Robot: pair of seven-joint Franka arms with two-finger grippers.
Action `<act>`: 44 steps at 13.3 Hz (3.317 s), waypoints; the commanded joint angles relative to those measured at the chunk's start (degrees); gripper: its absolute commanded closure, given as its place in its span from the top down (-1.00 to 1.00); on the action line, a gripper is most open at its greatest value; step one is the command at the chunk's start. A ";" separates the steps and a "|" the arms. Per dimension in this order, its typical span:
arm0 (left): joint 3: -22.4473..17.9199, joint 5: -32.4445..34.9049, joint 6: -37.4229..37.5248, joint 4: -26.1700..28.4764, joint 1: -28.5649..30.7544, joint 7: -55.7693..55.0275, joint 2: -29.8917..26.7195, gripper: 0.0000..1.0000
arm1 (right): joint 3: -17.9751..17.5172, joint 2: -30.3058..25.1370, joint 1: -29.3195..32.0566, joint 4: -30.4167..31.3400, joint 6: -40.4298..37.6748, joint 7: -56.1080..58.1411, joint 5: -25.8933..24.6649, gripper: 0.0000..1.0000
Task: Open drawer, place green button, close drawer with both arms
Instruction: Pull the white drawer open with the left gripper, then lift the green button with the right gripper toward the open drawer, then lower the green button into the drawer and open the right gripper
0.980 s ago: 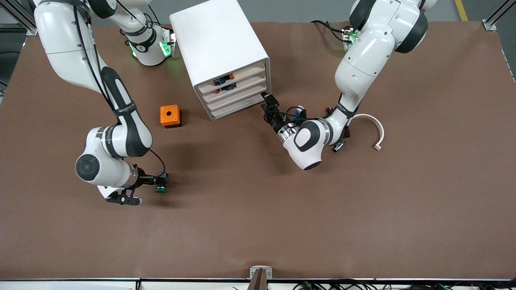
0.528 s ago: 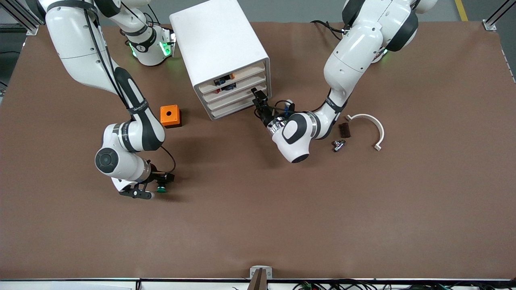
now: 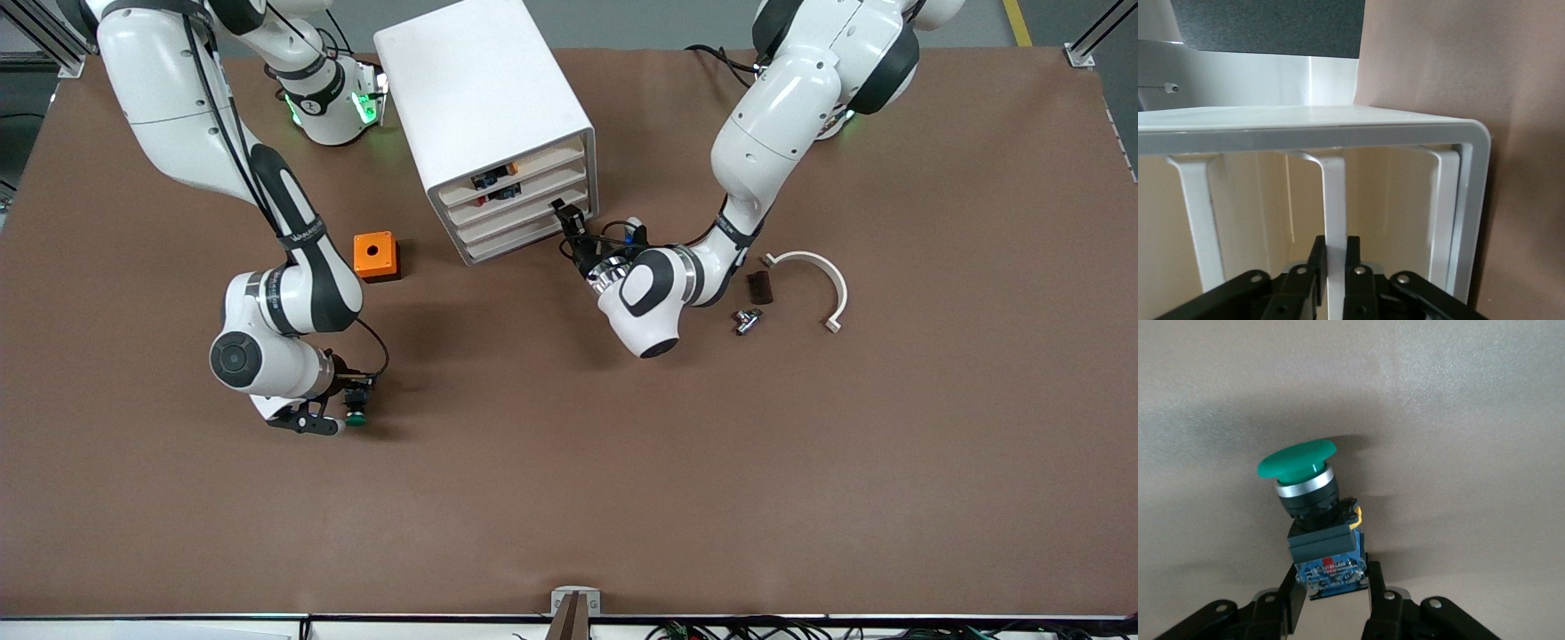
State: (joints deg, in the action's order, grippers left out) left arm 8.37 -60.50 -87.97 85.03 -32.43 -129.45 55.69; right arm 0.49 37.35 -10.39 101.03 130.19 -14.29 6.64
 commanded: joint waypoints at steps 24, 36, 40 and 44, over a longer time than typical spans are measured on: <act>-2.05 14.51 6.06 -12.87 22.05 8.32 -3.92 0.99 | -0.14 -12.56 -11.04 -8.57 -28.05 -43.76 0.12 -1.00; -3.01 42.37 5.35 -16.48 22.06 35.28 -18.76 0.99 | -0.23 -15.73 -31.69 0.22 -14.53 -87.99 4.52 -1.00; -3.01 48.53 5.44 -16.13 22.06 46.98 -24.04 0.99 | -0.14 -13.98 -35.93 1.27 -7.15 -95.65 4.17 -0.98; -2.31 51.45 5.44 -16.22 21.62 50.16 -26.50 0.99 | -0.14 -12.04 -37.25 1.97 -3.98 -97.41 4.08 -0.35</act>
State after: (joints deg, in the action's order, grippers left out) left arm 5.83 -10.70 -82.35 67.54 -10.53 -81.31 31.74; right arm -0.25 25.26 -46.62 102.05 124.74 -109.79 10.45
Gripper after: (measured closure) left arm 0.004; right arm 0.608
